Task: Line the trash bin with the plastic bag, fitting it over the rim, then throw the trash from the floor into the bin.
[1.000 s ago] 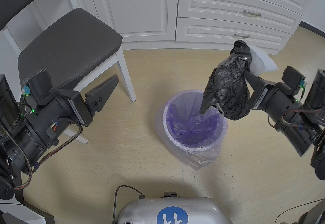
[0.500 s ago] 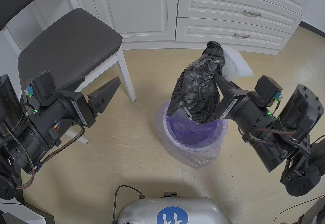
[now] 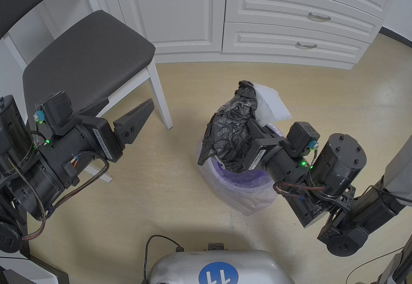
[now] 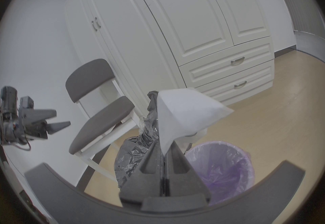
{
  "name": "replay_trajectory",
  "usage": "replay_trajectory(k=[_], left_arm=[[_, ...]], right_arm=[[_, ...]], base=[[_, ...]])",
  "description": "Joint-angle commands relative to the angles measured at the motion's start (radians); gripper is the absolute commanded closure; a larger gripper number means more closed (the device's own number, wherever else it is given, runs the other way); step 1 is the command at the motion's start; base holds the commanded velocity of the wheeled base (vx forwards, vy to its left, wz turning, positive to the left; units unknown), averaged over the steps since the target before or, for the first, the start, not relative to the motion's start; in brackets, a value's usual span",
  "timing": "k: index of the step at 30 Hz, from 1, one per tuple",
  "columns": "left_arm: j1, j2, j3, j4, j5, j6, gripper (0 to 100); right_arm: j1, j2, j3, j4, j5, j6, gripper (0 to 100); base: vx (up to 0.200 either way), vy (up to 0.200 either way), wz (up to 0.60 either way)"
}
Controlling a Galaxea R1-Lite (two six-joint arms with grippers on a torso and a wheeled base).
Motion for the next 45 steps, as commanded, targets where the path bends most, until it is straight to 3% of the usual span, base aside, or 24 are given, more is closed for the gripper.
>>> replay_trajectory(k=[1,12,16,26,37,45], left_arm=[[0.001,0.000,0.001,0.000,0.000,-0.001,0],[-0.001,0.009,0.006,-0.002,0.000,0.002,0],[-0.001,0.009,0.006,-0.002,0.000,0.002,0],[-0.003,0.004,0.007,-0.002,0.000,0.004,0],[-0.003,0.004,0.009,-0.003,0.000,0.004,0],[-0.007,-0.002,0.009,-0.003,0.000,0.004,0]], right_arm=[[-0.062,0.109,-0.028,-0.007,0.004,0.001,100],[-0.177,0.254,-0.071,-0.042,0.021,-0.013,100],[-0.193,0.311,-0.072,-0.056,0.057,-0.042,100],[-0.251,0.389,-0.118,-0.056,0.079,-0.041,100],[-0.254,0.417,-0.121,-0.056,0.096,-0.035,100],[-0.251,0.431,-0.114,-0.056,0.129,0.018,100]], base=[[0.000,0.000,0.00],[0.000,0.000,0.00],[0.000,0.000,0.00],[0.000,0.000,0.00],[0.000,0.000,0.00],[0.000,0.000,0.00]])
